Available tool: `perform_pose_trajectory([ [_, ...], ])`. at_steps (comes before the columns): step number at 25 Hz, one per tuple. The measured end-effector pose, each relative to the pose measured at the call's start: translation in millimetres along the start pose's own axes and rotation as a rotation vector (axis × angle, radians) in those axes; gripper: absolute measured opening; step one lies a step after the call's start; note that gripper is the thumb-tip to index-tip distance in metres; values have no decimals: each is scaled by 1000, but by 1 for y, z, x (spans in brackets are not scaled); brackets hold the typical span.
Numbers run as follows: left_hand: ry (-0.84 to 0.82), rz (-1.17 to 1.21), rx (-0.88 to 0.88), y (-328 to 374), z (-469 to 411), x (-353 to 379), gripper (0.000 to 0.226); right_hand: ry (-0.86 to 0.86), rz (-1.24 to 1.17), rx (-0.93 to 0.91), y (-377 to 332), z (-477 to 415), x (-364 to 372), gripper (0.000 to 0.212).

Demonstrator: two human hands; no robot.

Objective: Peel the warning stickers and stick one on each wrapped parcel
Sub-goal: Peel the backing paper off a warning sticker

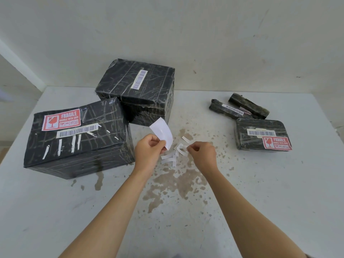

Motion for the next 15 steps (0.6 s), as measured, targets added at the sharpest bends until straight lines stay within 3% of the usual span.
perform_pose_trajectory([
  [4,33,-91,79,7,-2,-3,6,-165,255,-149,-8,3,31,26],
  [7,40,-131,111,9,-3,-4,8,-184,328,-173,-7,0,38,25],
  [12,55,-182,139,11,0,-5,6,-117,183,-81,-4,1,26,8],
  [15,54,-259,229,21,3,-6,6,-66,-311,107,-4,4,8,19],
])
Point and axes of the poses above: each hand's wrist, its own z-axis away from the middle knuckle, its own x-axis out of the palm, y = z × x, the point moved 10 cm from there along -z, towards the middle knuckle, and after that the axes turned 13 degrees about -z, right-handed, at the moved point
